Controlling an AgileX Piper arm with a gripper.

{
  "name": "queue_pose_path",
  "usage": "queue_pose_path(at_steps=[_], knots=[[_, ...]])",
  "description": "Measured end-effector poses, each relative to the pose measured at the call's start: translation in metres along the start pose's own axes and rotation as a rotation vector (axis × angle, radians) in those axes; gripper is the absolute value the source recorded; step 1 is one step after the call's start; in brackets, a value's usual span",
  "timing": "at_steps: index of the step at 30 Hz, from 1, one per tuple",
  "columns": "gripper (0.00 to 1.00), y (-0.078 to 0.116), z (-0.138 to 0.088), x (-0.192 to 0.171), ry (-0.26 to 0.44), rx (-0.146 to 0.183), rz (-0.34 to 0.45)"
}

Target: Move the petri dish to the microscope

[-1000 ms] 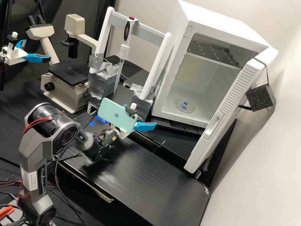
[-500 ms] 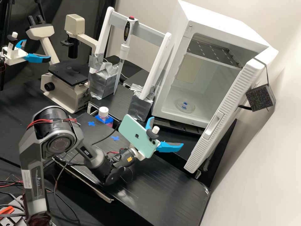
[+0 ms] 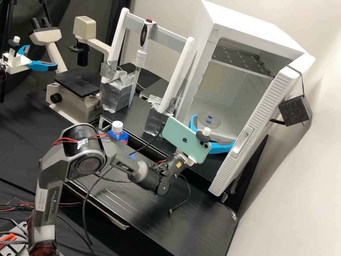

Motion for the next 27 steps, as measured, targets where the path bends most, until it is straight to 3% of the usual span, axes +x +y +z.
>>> queue_pose_path(at_steps=[11,16,27], knots=[[1.0,-0.013,-0.009,0.059,0.012,-0.038,-0.125],[1.0,-0.017,-0.01,0.078,0.023,-0.097,-0.169],[1.0,-0.03,0.001,0.112,0.007,-0.116,-0.181]])
